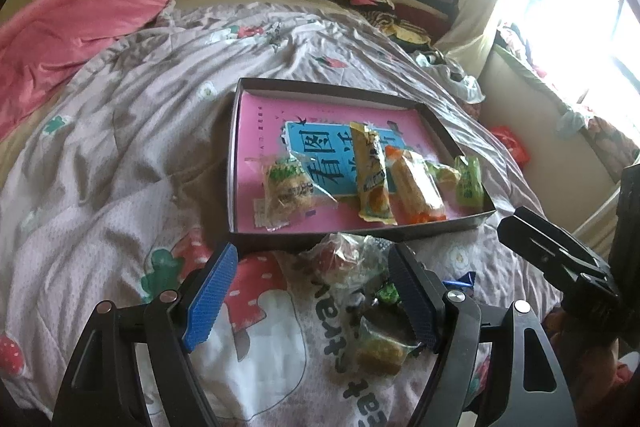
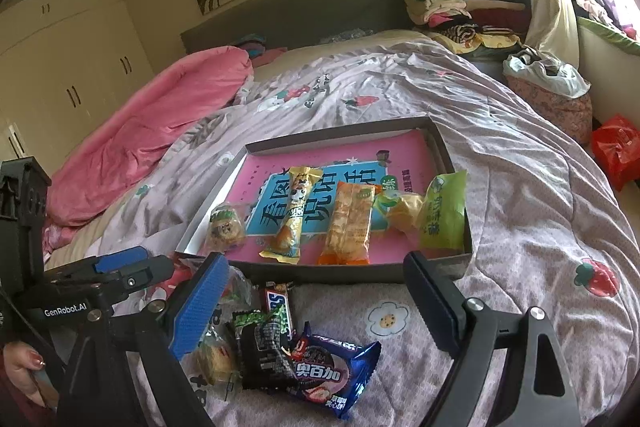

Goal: Organize snacks
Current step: 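Move both open tools toward the snack pile beside the tray, then grasp the black green-topped snack bag with the right tool while the left tool grasps the clear cake bag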

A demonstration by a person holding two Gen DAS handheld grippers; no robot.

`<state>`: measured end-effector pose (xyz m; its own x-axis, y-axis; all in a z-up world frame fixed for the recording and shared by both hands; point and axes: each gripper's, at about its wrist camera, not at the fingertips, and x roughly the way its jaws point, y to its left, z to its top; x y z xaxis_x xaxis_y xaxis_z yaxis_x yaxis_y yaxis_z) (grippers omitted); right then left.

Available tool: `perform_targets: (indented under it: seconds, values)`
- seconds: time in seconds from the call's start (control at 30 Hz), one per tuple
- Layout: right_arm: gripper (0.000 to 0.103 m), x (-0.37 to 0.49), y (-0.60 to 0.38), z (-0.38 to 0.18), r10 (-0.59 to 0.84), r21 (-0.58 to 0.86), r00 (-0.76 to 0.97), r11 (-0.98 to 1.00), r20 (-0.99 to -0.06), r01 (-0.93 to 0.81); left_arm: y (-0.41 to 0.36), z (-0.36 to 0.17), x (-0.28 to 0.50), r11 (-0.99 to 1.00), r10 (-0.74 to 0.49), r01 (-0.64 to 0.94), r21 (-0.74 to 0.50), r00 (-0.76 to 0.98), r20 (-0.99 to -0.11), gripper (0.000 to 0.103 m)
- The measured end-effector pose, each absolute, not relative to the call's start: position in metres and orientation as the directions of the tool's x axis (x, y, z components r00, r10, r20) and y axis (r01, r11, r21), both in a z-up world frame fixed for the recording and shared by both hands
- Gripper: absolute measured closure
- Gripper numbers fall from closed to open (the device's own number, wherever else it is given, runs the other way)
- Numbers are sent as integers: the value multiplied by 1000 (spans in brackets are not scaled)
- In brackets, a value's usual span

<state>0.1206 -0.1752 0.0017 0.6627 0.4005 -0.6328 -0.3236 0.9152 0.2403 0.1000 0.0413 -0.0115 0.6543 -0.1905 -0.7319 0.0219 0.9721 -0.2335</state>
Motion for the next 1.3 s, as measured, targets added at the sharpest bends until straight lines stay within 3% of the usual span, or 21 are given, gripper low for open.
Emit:
perform_targets:
  seconds: [1.17,1.3]
  values:
    - [14,110,-160,-15,409,205,598,902,-689,-380,11,-43,80,971,-238,151,-186,533,-812,24]
    - [14,109,-155,-19,409,193,582,897,-703,-397,8,-51,80,959,-283,172,-226,495,-822,24]
